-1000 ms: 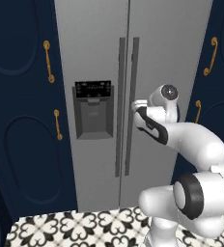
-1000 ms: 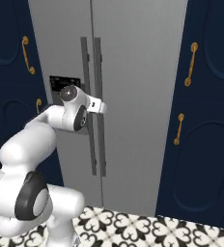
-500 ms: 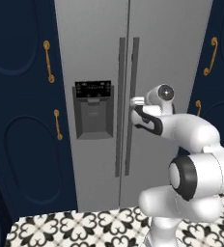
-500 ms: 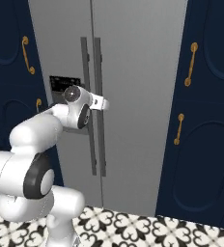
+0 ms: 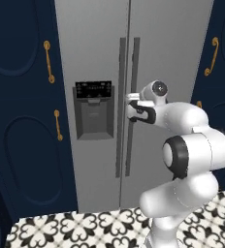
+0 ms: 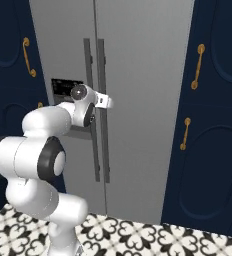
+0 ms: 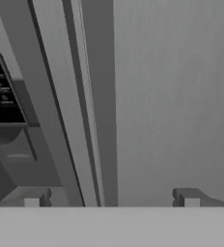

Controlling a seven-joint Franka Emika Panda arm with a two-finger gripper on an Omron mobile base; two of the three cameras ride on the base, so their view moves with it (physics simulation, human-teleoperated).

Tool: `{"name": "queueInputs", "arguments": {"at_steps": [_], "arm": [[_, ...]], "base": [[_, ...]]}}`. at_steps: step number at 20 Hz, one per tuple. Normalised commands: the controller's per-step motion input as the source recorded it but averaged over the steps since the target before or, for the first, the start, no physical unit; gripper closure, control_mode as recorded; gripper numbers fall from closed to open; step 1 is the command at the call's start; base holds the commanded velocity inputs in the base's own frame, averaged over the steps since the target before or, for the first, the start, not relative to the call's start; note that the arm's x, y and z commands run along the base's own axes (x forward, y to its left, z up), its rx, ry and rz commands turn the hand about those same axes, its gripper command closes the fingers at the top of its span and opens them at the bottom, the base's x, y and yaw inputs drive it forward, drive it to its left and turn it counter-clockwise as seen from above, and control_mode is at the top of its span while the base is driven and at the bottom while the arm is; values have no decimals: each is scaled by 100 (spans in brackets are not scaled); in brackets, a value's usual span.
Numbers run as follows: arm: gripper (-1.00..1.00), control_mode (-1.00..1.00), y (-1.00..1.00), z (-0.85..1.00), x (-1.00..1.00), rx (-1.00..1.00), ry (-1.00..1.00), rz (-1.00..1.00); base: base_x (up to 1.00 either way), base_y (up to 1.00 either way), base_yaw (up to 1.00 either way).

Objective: Grab a lemon wedge from the fridge and one ice cube from the ice bowl, and put them in the glass of lemonade.

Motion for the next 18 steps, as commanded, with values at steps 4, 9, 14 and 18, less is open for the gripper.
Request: {"name": "queueInputs", "arguments": {"at_steps": [4, 9, 14, 18], "arm": [[-100, -100, 2, 0, 53, 0, 0, 2], [-100, -100, 0, -10, 57, 0, 0, 0], [-100, -100, 0, -20, 58, 0, 0, 0], [-100, -100, 0, -15, 61, 0, 0, 0]], "base": [[0, 0, 0], [0, 0, 0], [0, 0, 0], [0, 0, 0]]}}
